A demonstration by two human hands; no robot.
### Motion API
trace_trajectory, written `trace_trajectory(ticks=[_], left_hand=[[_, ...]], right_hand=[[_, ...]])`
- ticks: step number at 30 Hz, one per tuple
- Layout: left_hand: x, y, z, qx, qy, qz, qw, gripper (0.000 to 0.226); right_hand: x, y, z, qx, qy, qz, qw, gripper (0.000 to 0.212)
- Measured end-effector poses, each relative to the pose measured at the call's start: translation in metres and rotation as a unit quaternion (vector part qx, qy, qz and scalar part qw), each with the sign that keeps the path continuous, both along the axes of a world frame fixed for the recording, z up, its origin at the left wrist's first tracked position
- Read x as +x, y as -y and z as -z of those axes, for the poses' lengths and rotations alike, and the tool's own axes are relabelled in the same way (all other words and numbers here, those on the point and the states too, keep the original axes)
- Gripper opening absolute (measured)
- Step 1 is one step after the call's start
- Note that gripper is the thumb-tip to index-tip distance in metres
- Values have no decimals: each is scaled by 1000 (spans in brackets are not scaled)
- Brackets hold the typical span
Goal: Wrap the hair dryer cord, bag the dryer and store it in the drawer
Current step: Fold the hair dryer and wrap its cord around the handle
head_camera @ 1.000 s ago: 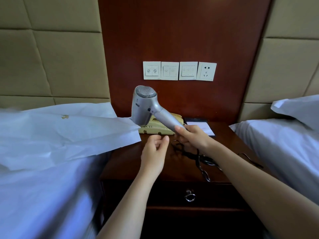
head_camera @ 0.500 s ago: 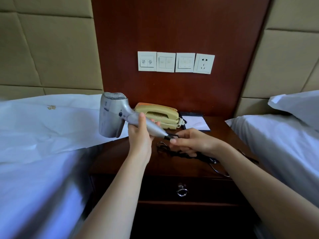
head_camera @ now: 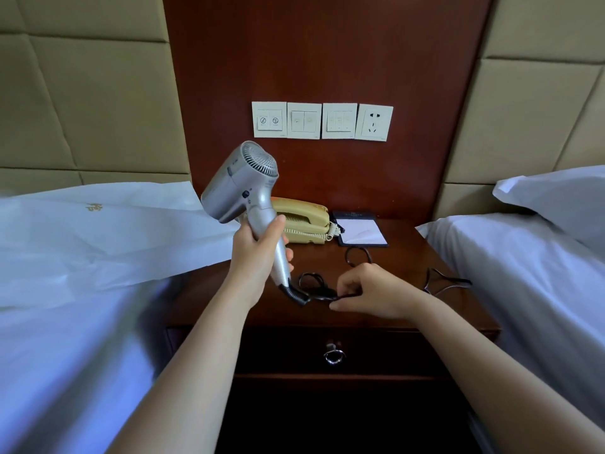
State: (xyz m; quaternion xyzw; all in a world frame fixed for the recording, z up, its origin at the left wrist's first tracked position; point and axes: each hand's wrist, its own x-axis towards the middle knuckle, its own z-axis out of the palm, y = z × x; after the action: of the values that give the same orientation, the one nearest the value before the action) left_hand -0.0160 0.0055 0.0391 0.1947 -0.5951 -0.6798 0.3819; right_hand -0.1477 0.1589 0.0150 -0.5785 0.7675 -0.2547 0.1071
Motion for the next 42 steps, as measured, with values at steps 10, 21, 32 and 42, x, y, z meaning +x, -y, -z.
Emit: trace_trajectory(ticks=[10,21,32,42], left_hand=[[22,0,-8,-68,73,57,993,16],[26,8,-6,-199,138,-17,970,19],[23,-7,-2,-353,302,15,886,27],[12,-5,16,-433,368,33,822,34]], right_hand=[[3,-23,-11,-53,-53,55,996,27],[-6,-36,-14,-148,-345,80,923,43],[-10,-32,-21,-192,-464,126,856,50],[-4,-34,-38,-239,-463,135,843,52]])
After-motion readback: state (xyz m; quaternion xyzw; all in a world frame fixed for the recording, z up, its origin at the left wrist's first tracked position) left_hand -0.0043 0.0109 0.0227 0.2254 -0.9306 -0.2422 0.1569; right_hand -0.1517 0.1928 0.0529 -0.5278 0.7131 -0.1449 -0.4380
